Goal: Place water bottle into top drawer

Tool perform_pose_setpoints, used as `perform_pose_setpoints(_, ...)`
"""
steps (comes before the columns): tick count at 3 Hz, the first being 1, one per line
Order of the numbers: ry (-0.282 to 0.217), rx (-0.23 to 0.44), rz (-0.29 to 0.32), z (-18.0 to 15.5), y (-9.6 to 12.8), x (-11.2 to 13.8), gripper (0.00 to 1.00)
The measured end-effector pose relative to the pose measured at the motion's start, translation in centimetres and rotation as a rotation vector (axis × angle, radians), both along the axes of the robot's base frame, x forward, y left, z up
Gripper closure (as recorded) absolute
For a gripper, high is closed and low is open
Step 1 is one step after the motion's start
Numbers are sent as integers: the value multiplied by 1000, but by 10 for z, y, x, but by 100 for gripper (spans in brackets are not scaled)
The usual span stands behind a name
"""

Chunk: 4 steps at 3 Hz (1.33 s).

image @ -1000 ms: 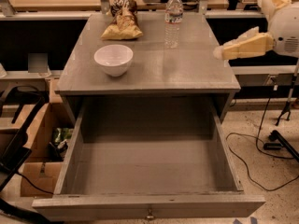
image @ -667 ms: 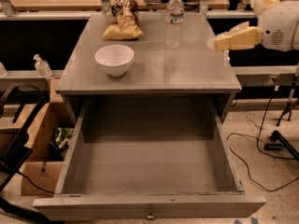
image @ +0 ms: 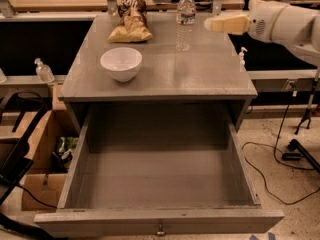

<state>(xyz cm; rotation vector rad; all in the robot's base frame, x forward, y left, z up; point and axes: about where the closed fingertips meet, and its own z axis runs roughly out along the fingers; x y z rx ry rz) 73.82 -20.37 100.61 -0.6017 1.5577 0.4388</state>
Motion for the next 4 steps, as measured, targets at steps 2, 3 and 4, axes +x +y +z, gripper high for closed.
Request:
perform_pose_setpoints(2, -31, 80, -11, -9, 17, 91, 0)
perform_pose_setpoints(3, -32, 80, -11, -8, 17, 91, 0)
perform_pose_setpoints(4, -22, 59, -36, -17, 29, 103, 0)
